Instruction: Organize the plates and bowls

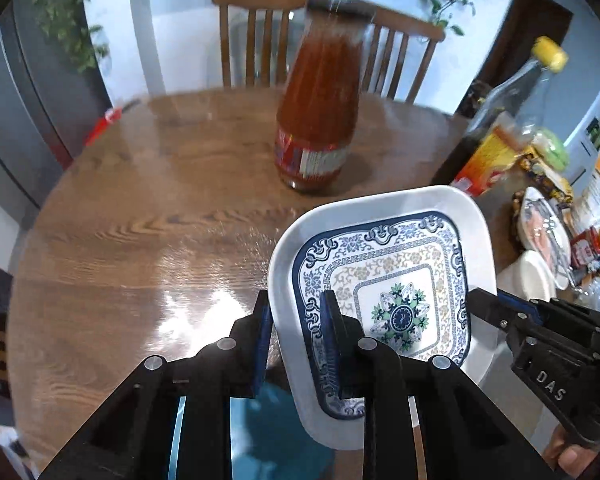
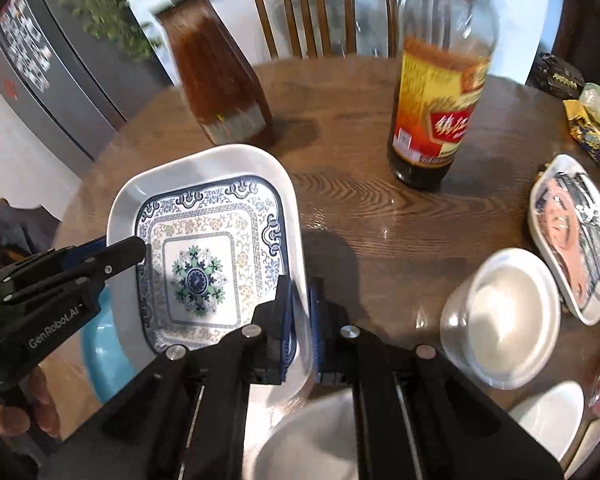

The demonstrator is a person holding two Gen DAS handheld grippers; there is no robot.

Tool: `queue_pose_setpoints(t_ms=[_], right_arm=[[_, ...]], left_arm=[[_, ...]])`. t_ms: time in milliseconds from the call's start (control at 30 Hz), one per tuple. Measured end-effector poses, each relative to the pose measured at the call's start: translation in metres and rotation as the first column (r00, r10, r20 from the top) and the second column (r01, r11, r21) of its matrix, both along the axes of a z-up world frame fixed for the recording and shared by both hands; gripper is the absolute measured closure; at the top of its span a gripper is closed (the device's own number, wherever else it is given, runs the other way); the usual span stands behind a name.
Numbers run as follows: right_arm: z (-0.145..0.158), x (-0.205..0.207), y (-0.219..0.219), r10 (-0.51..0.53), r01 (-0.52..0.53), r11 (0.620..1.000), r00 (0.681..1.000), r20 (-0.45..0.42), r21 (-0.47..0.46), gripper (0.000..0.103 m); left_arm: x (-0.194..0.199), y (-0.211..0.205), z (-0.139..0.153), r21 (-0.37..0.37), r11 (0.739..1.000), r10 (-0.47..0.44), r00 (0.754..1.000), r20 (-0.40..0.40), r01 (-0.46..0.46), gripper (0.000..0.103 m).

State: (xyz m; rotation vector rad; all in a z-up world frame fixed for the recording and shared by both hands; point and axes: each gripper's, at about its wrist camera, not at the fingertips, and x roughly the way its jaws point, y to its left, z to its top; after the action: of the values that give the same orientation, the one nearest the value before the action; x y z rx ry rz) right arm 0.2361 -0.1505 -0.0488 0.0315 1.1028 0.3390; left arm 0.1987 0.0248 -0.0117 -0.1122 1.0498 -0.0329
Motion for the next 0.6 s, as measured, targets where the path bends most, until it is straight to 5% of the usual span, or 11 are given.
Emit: queue_pose_setpoints(t_ms=[167, 367, 600], right_arm=[[0.026, -0.048, -0.011, -0.014, 0.012, 0.996, 0.999, 0.028, 0.087, 0.093], [0.023, -0.123, -0.011, -0.030, 0.029, 0.987, 1.000, 0.006, 0.161, 0.093], [0.003, -0.198, -0.015, -0.025, 0.046, 0.973, 0.995, -0.097, 0.227, 0.093]], left_arm=[[-0.041, 0.004, 0.023, 0.009, 1.000, -0.018, 0.998, 0.054, 0.017, 0.079], [-0.103, 0.004, 0.030, 0.039, 0.999, -0.028, 0.993, 0.118, 0.024, 0.079], [-0.163, 0.001, 0.007, 0.051, 0.998, -0.048, 0.997, 0.055, 0.045, 0.079]])
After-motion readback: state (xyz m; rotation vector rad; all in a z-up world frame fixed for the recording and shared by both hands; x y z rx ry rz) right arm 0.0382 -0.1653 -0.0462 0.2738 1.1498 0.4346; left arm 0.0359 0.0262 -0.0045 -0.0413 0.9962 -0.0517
